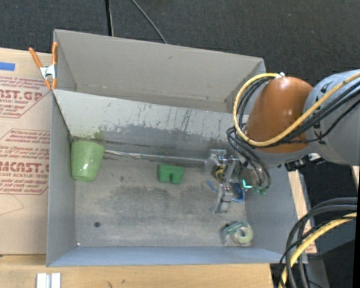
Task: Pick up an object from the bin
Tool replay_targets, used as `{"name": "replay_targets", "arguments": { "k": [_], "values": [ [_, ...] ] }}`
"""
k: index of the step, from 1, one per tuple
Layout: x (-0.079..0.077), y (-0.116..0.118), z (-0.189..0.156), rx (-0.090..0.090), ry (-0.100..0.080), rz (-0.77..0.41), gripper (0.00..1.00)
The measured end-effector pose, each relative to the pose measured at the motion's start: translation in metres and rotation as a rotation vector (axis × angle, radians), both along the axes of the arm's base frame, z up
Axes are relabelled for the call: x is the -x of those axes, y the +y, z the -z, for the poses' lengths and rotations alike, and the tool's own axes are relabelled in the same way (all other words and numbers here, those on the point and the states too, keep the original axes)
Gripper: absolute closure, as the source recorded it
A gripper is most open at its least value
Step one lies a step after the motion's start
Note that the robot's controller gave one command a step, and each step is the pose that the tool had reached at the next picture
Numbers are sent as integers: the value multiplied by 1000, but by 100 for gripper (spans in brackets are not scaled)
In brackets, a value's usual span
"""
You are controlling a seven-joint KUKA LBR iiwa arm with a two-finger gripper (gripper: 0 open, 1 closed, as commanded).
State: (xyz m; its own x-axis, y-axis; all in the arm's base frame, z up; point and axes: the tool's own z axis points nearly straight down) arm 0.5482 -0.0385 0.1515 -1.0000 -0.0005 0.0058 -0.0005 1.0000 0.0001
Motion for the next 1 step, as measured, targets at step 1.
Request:
{"name": "replay_targets", "arguments": {
  "k": [1],
  "values": [
    [-31, -80, 44, 1, -9, -221, 0]
  ]
}}
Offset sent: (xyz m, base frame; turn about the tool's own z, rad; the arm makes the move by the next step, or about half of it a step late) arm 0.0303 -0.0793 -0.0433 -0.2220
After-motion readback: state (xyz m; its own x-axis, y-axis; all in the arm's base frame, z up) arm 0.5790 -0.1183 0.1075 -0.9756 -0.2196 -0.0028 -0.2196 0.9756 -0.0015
